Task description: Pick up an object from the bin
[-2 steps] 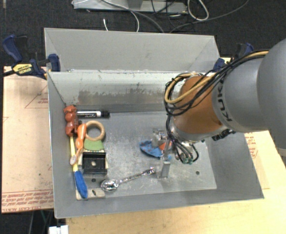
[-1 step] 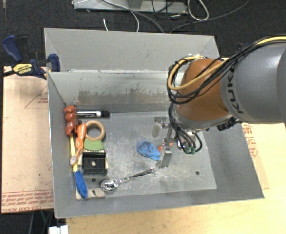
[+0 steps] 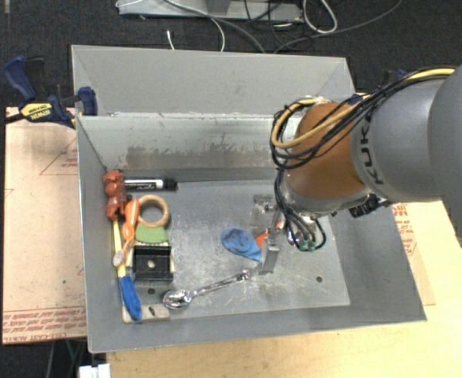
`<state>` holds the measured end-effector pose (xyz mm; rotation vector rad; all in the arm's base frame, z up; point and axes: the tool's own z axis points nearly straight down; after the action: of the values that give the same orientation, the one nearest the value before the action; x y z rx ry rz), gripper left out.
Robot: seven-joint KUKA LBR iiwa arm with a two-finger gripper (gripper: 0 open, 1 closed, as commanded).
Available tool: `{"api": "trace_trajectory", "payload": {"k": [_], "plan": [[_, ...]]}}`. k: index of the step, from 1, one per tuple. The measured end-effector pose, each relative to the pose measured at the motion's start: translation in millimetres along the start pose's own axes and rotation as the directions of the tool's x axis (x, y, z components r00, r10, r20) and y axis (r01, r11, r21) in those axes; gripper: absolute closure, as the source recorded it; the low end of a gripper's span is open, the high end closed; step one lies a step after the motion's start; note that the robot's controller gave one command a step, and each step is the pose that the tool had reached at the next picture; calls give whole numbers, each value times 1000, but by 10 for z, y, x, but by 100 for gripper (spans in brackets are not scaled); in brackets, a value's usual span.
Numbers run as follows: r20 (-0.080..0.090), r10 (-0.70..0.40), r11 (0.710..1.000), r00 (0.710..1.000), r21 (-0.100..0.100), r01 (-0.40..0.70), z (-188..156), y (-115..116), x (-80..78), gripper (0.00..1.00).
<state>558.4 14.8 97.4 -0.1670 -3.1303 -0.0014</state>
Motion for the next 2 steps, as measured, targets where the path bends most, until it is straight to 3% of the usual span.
{"api": "trace_trajectory", "payload": {"k": [1,2], "plan": [[20,83,997,996,-7,-83,289,343,198,0],[18,43,999,999,-5,-43,259,315,150,100]]}}
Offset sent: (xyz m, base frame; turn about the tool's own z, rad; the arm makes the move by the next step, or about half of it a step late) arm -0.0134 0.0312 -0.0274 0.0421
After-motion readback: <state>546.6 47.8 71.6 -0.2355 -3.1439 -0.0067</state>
